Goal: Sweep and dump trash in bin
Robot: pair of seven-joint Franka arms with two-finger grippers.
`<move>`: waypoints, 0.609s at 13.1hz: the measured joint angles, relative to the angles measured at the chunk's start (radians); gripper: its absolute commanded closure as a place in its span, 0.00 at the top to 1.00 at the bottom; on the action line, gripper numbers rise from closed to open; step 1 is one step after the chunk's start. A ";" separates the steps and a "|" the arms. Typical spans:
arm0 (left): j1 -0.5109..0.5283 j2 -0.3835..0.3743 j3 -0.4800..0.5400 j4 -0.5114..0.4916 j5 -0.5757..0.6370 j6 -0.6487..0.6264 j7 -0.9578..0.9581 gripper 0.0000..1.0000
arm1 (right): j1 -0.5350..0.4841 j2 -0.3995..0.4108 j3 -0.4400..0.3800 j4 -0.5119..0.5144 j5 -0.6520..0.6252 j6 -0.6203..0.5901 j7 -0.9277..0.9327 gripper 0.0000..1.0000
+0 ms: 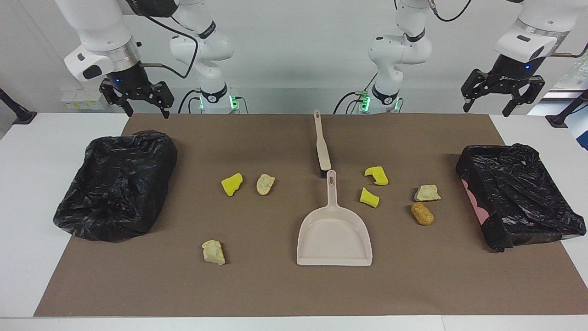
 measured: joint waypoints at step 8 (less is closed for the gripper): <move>0.000 0.000 0.000 -0.002 0.000 -0.005 0.000 1.00 | 0.000 0.000 -0.005 -0.002 0.000 -0.012 0.030 1.00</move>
